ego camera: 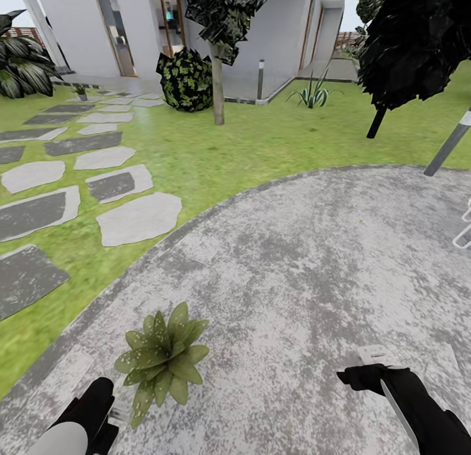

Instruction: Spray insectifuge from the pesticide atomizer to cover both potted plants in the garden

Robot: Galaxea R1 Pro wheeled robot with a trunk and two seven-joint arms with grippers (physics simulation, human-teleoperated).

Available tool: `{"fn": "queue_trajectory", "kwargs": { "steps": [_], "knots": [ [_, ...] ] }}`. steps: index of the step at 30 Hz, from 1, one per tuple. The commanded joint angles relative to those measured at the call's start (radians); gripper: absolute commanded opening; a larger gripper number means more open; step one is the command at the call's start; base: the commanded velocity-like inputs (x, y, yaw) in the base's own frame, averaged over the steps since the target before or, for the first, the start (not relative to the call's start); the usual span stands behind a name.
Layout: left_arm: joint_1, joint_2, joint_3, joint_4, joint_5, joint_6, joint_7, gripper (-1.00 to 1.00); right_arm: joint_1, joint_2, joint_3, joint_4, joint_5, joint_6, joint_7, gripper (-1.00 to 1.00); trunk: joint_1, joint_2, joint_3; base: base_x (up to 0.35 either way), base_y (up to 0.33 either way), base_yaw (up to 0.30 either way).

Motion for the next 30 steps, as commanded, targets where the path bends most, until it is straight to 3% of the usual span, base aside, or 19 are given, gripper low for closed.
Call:
{"fn": "queue_trajectory", "kwargs": {
  "steps": [1, 18, 30],
  "knots": [
    [-0.001, -0.001, 0.006, -0.002, -0.011, 0.001, -0.009, -1.0, 0.0, 0.0, -0.002, -0.001, 0.005, 0.004, 0.007, 1.0, 0.0, 0.0, -0.001, 0.0, 0.0, 0.0],
    [-0.001, -0.001, 0.007, -0.002, -0.011, 0.001, -0.009, -1.0, 0.0, 0.0, -0.003, -0.001, 0.004, 0.004, 0.007, 1.0, 0.0, 0.0, -0.001, 0.09, -0.138, 0.0],
    [-0.001, 0.0, 0.007, -0.002, -0.011, 0.001, -0.009, -1.0, 0.0, 0.0, -0.003, -0.001, 0.004, 0.004, 0.007, 1.0, 0.0, 0.0, -0.003, 0.091, -0.291, 0.053]
  ]
}}
